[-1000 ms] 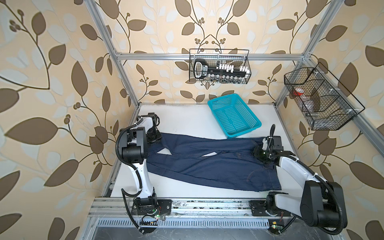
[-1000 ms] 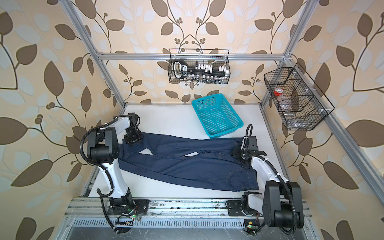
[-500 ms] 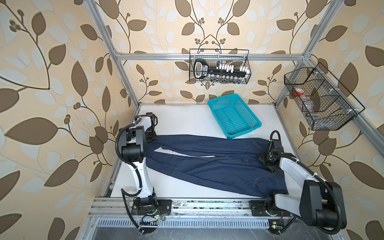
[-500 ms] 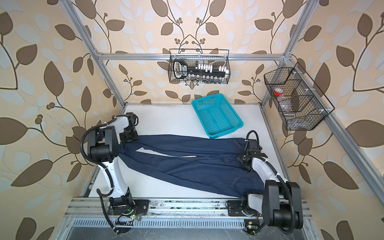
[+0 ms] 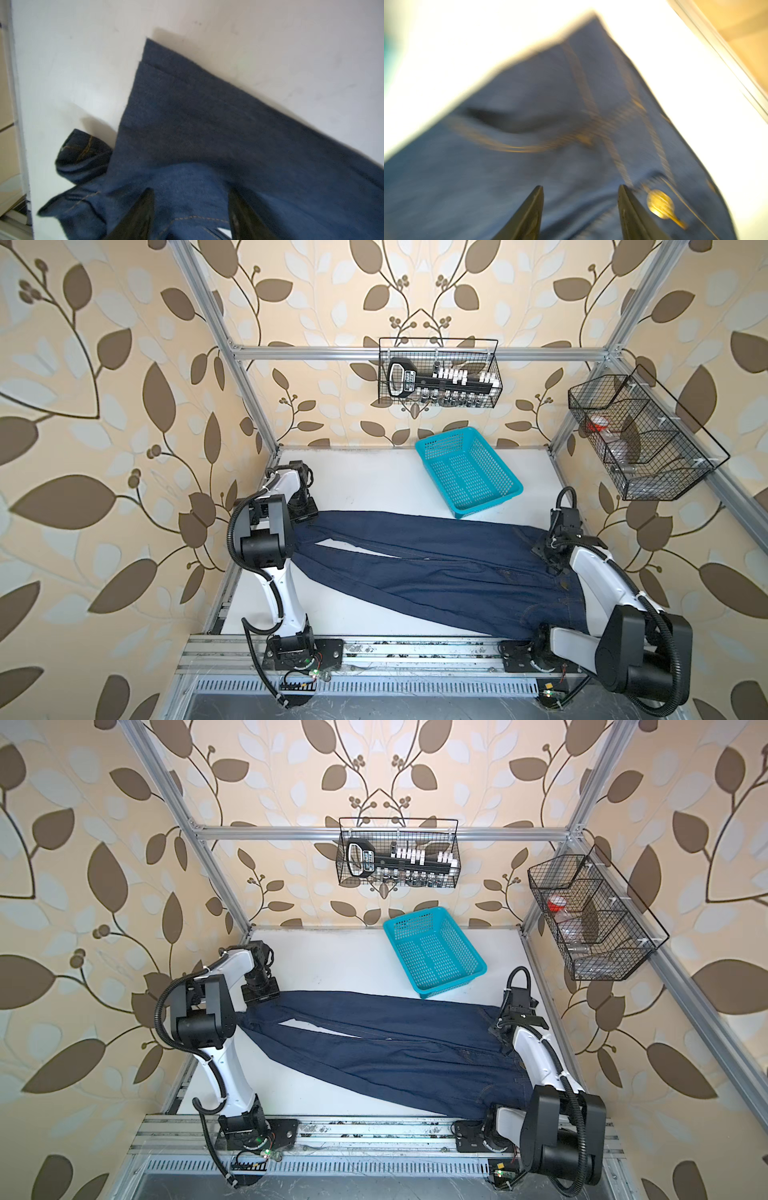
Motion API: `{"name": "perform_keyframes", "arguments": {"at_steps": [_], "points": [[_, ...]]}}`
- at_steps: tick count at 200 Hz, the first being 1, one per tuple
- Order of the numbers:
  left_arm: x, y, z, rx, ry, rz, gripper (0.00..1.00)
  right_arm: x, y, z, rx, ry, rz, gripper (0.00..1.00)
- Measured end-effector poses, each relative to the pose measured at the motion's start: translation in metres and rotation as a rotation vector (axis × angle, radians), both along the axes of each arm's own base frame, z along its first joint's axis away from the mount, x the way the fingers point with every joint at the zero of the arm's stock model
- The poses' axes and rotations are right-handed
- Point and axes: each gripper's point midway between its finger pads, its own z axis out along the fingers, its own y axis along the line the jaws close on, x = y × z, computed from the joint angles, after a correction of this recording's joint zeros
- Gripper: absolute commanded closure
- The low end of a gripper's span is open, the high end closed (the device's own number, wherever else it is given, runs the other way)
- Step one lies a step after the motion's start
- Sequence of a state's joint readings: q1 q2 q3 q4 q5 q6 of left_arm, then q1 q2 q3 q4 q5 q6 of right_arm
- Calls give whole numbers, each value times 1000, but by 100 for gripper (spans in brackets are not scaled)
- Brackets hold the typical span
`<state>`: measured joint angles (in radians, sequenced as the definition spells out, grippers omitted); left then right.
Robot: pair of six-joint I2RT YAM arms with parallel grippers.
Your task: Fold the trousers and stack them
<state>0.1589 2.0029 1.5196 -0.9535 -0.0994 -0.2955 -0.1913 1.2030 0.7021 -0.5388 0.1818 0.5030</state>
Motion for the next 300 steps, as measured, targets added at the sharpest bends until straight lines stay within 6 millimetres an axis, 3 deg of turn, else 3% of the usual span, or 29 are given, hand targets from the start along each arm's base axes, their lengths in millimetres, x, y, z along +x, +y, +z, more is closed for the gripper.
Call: {"name": "perform_keyframes", "arguments": {"at_steps": [24, 43, 79, 115, 173, 219, 265, 300], "points": [[6, -7, 4, -42, -26, 8, 42, 32, 13, 7, 41, -63, 102, 43], [7, -8, 3, -49, -30, 15, 42, 51, 26, -6, 77, -61, 173, 44], [6, -4, -5, -24, -18, 19, 44, 61, 42, -40, 124, 0, 239, 43], [4, 14, -24, 56, 36, 18, 46, 70, 47, -53, 120, 37, 283, 42], [22, 34, -22, 130, 29, -32, 44, 104, 44, -54, 91, 21, 339, 42], [37, 61, -16, 283, 24, -112, 41, 123, 48, -52, 88, -1, 416, 41], [23, 72, -16, 260, 35, -71, 37, 124, 65, -48, 107, -18, 513, 40], [-8, 62, -21, 135, 39, 7, 35, 123, 73, -17, 104, -89, 560, 39]]}}
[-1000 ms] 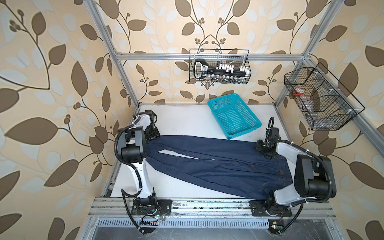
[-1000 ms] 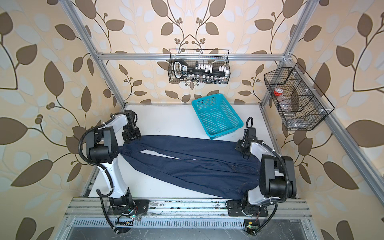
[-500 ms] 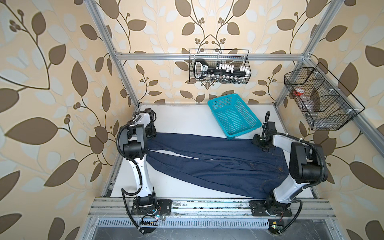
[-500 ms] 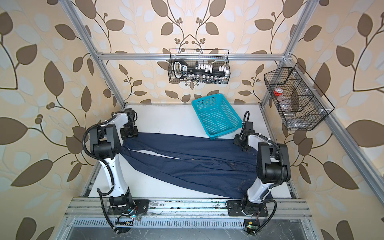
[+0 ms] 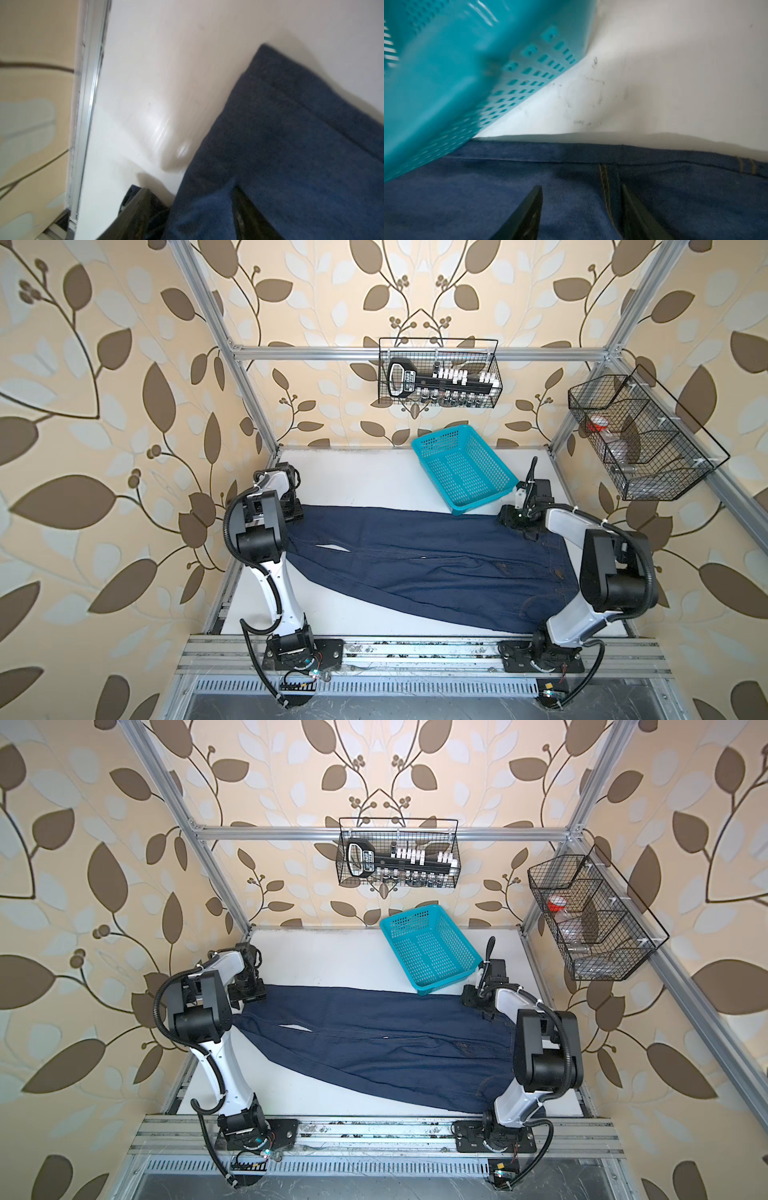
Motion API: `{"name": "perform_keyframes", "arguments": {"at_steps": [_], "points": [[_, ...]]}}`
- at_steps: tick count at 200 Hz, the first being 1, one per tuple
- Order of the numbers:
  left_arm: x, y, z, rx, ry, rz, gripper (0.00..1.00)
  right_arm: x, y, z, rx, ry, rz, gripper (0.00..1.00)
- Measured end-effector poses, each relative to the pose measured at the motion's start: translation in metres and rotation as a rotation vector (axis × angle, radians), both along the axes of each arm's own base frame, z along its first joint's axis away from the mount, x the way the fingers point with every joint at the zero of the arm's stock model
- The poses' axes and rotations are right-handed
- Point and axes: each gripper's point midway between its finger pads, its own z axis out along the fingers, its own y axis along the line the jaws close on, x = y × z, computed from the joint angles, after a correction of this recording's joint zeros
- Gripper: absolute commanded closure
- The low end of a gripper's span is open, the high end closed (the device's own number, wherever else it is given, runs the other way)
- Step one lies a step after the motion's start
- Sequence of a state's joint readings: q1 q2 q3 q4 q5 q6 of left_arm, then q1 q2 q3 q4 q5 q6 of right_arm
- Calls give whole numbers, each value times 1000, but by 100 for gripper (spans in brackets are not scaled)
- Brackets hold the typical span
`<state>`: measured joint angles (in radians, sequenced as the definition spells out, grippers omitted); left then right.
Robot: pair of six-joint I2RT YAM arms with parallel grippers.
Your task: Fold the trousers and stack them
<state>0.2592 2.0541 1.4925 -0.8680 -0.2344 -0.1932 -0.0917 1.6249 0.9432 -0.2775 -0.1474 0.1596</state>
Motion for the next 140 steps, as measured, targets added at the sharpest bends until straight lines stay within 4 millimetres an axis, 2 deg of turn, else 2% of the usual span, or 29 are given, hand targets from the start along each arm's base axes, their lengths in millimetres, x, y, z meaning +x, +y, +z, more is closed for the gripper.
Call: {"name": "perform_keyframes", "arguments": {"at_steps": [33, 60, 95, 140], "points": [[-25, -8, -2, -29, 33, 20, 35, -8, 10, 31, 37, -81, 29, 39], [-35, -5, -1, -5, 50, 25, 35, -19, 19, 36, 86, -94, 45, 39], [-49, 18, 5, 105, 105, 38, 35, -40, 33, 23, 142, -56, 50, 39], [-61, 40, 12, 208, 158, 44, 35, -70, 41, -9, 158, 44, 42, 39]]}}
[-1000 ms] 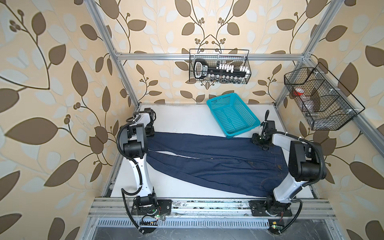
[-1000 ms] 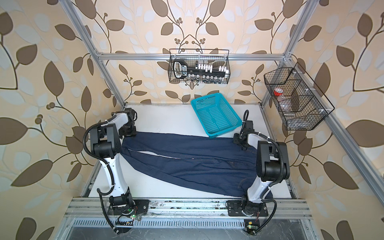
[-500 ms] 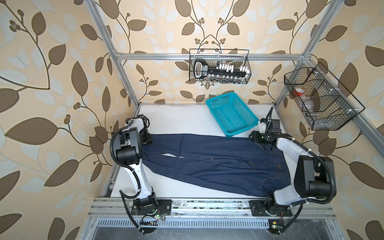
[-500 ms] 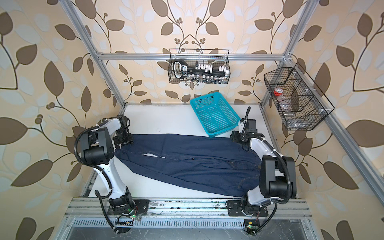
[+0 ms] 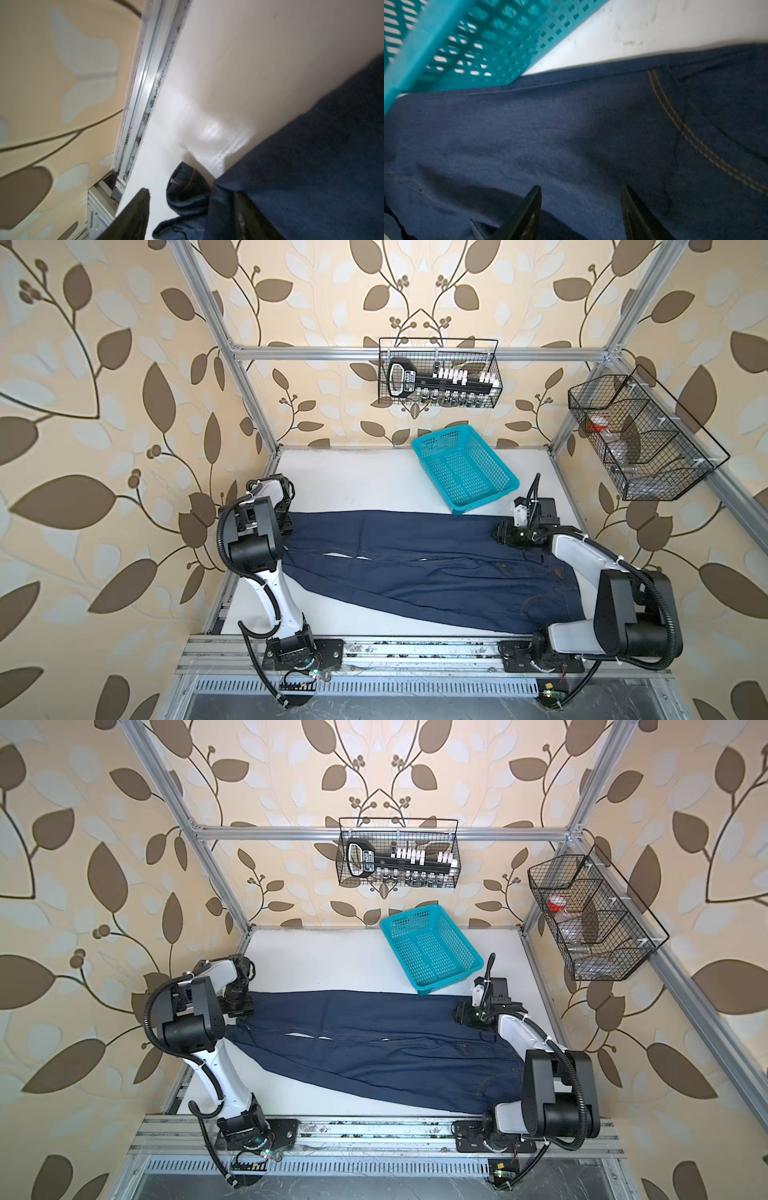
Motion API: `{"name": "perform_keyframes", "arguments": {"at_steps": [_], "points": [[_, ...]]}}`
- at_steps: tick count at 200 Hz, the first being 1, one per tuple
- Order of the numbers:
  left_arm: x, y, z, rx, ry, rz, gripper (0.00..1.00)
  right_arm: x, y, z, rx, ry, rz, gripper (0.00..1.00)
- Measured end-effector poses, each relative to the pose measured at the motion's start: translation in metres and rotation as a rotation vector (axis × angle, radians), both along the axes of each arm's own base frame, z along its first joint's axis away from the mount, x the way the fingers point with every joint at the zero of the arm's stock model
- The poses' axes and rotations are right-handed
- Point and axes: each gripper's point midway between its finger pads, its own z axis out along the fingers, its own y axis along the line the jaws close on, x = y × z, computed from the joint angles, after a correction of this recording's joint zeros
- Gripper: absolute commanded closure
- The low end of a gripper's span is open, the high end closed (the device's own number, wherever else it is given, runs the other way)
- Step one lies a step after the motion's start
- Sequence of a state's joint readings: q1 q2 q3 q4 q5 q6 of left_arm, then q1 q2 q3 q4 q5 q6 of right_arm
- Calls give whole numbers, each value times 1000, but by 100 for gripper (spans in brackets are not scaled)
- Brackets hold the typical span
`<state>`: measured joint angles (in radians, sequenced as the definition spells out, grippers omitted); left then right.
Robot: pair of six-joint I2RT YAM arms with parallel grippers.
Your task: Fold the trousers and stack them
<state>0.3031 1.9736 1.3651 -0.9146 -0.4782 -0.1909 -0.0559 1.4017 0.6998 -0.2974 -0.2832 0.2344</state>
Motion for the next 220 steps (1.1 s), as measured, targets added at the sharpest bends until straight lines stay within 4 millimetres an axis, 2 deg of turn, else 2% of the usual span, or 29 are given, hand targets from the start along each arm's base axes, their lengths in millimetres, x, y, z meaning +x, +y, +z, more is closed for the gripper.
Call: {"name": "perform_keyframes", "arguments": {"at_steps": [38, 57, 79, 107, 123, 143, 165, 179, 196, 220], "points": [[-3, 3, 1, -6, 5, 13, 32, -9, 3, -17, -23, 68, 1, 39], [-5, 2, -3, -68, -24, 55, 32, -13, 8, -27, -45, 105, 18, 38], [-8, 3, -3, -164, -85, 132, 29, -7, 13, -23, -52, 88, 31, 38], [-6, 4, 15, -212, -142, 167, 20, -1, 17, -16, -79, 66, 60, 37], [1, -2, 30, -238, -204, 177, 20, 9, 17, -5, -115, 28, 89, 36], [6, -16, 53, -283, -293, 192, 19, 16, 20, 20, -158, -50, 134, 36], [-4, -31, 68, -321, -368, 228, 19, 12, 21, 52, -213, -144, 186, 35], [-21, -45, 66, -345, -371, 258, 19, 6, 21, 70, -253, -195, 224, 34], [-46, -60, 54, -364, -337, 296, 20, -4, 27, 88, -296, -254, 291, 34], [-78, -76, 29, -390, -274, 368, 22, -25, 38, 98, -345, -310, 414, 34]]}}
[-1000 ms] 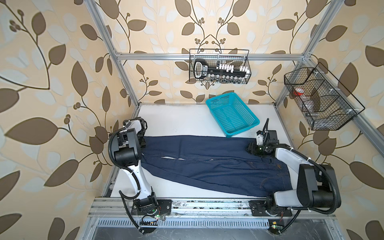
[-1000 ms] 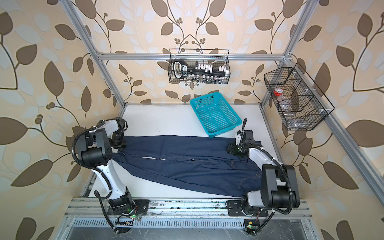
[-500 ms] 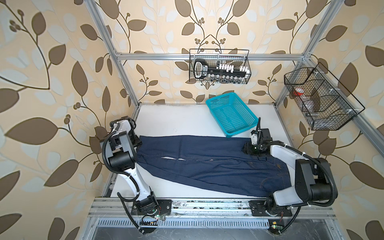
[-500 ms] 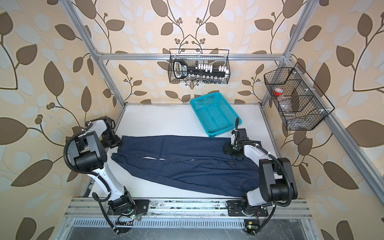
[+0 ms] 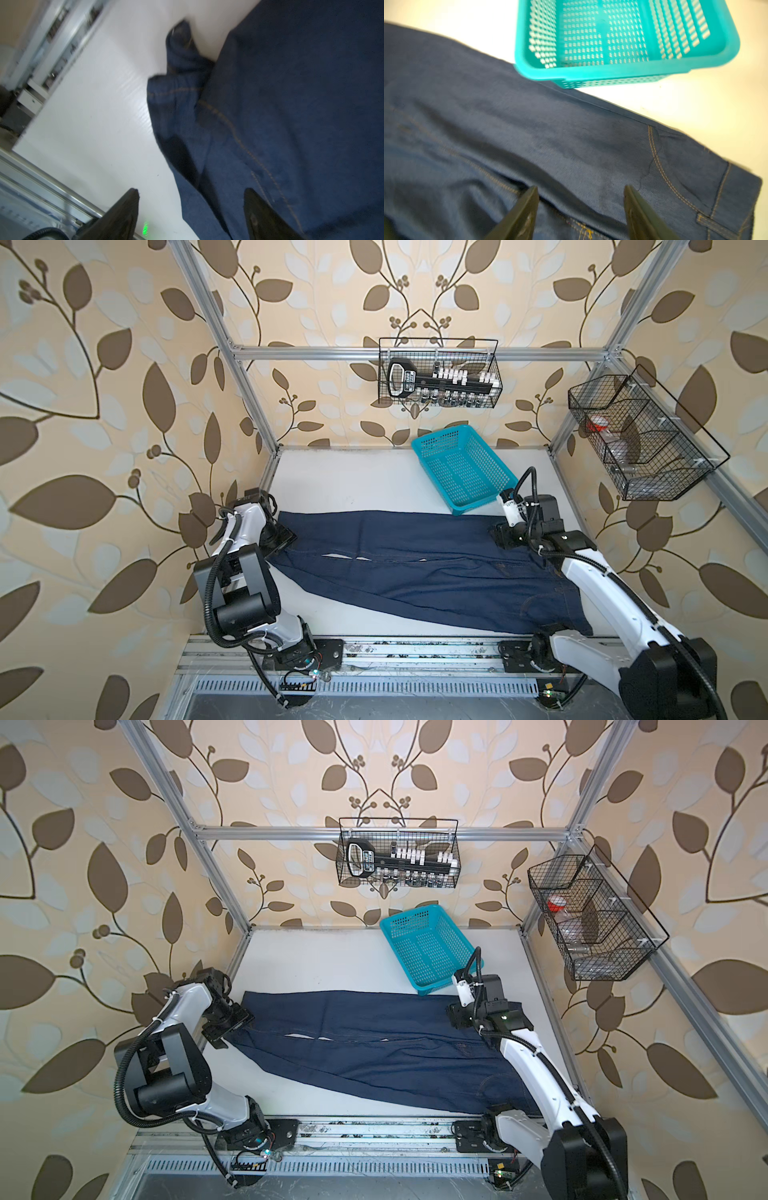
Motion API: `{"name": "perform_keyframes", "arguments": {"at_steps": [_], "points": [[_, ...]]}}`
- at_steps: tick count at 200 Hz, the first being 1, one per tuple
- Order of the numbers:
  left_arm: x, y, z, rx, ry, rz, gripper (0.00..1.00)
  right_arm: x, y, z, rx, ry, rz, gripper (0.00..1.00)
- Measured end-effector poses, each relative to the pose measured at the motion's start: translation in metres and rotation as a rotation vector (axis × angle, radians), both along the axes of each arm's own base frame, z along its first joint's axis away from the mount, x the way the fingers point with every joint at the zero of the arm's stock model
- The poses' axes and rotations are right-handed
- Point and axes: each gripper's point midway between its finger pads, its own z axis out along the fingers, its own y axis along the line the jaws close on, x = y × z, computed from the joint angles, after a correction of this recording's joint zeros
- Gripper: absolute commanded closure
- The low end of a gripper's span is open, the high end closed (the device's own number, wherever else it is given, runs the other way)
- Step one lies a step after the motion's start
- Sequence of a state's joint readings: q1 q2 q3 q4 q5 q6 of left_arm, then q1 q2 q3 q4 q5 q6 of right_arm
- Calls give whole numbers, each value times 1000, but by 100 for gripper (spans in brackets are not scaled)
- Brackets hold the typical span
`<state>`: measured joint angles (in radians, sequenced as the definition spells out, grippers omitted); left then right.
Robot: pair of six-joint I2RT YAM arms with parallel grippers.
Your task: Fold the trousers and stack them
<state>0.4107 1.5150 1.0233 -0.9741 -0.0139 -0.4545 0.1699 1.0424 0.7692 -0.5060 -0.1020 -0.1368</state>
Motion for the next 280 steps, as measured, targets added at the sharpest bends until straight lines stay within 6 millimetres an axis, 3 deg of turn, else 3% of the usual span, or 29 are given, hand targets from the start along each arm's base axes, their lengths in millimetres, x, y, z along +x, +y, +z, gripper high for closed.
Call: {"name": "perform_keyframes", "arguments": {"at_steps": [31, 71, 105, 162, 185, 228, 280], "points": [[-17, -19, -27, -76, 33, 59, 34, -29, 18, -13, -109, 28, 204, 33], [-11, -27, -44, -110, 12, 85, 70, -80, 45, -52, -254, 113, 490, 33], [-7, -29, -45, -121, 3, 80, 100, -108, 75, -64, -308, 107, 689, 34], [17, -35, -12, -94, -26, -2, 100, -151, 155, -81, -335, 35, 1029, 34], [26, -43, 6, -64, -52, -56, 100, -164, 178, -94, -331, 33, 1110, 36], [26, -41, 25, -17, -54, -93, 98, -173, 194, -124, -346, 110, 1173, 42], [9, -34, 36, 54, -63, -107, 87, -177, 211, -123, -334, 123, 1249, 61]]}}
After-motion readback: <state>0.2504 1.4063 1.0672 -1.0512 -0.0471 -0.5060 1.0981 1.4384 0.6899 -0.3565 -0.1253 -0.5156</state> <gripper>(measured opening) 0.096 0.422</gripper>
